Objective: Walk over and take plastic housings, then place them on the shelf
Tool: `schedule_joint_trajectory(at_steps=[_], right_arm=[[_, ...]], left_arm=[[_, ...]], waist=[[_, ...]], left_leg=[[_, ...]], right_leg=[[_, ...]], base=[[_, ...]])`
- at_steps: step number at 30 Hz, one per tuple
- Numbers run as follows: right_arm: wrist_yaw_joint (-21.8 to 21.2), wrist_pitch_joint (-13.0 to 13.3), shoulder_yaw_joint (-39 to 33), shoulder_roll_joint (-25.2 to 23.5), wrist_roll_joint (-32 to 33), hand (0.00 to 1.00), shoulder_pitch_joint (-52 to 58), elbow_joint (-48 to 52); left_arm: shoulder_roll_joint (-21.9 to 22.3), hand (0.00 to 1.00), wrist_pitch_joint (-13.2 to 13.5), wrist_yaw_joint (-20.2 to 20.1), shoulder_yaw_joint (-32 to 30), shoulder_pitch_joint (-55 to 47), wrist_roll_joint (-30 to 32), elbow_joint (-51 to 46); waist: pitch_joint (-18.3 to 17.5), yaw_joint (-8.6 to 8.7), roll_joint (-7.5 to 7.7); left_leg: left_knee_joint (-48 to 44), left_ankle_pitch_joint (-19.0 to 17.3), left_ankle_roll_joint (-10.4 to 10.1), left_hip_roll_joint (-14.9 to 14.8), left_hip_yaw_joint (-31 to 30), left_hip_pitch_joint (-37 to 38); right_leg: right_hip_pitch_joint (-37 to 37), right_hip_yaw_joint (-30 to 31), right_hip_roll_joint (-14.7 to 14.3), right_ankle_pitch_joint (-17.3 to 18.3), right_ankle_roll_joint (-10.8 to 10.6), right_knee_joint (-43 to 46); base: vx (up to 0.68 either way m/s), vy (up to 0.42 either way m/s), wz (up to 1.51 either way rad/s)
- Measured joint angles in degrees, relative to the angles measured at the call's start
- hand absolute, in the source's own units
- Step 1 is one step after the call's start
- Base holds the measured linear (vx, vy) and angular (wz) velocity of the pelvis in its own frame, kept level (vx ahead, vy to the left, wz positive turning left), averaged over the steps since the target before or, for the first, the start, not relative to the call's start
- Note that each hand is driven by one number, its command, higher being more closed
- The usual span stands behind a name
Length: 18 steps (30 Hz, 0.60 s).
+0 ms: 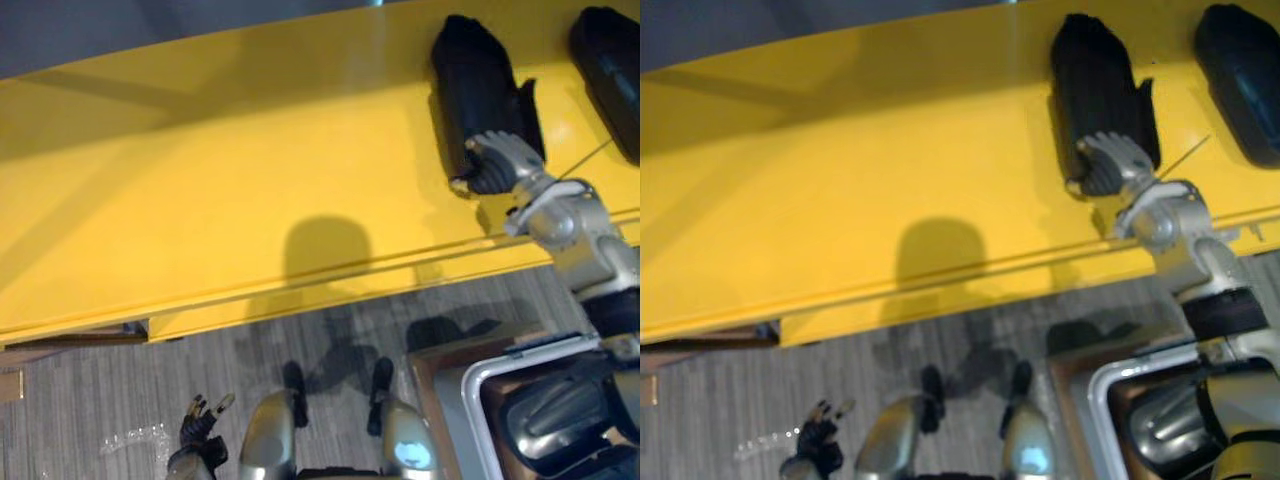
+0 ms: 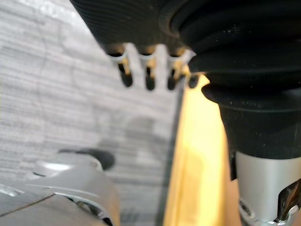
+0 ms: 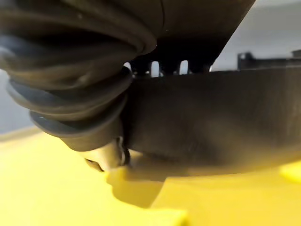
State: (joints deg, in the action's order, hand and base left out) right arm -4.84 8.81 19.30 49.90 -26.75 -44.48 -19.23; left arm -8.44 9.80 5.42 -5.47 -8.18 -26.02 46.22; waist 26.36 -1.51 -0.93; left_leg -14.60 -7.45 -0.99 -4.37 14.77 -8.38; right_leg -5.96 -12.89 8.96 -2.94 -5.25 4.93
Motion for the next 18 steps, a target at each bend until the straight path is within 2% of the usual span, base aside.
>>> schedule_joint_trajectory(at_steps=[5,18], right_arm=[[1.30,1.52,0.13,0.00,0.00,1.00,-1.29,-1.75],[6.26,5.12,3.03,-0.01,-3.54,1.00,-5.62,-4.96]], left_arm=[[0.00,0.00,0.00,-0.02,0.01,0.04,0.00,0.00],[0.02,0.00,0.02,-0.11,0.06,0.39,-0.02,0.00]], waist=[[0.06,-0.82,-0.12],[0.63,-1.07,-1.18]], left_leg=[[0.03,0.02,-0.02,0.03,-0.08,-0.02],[0.19,0.19,-0.15,0.02,-0.37,-0.14]], right_leg=[[0.02,-0.12,0.05,0.02,0.01,0.01],[0.02,-0.67,0.07,0.11,0.04,0.11]], base=[[0.00,0.000,0.00],[0.00,0.000,0.00]])
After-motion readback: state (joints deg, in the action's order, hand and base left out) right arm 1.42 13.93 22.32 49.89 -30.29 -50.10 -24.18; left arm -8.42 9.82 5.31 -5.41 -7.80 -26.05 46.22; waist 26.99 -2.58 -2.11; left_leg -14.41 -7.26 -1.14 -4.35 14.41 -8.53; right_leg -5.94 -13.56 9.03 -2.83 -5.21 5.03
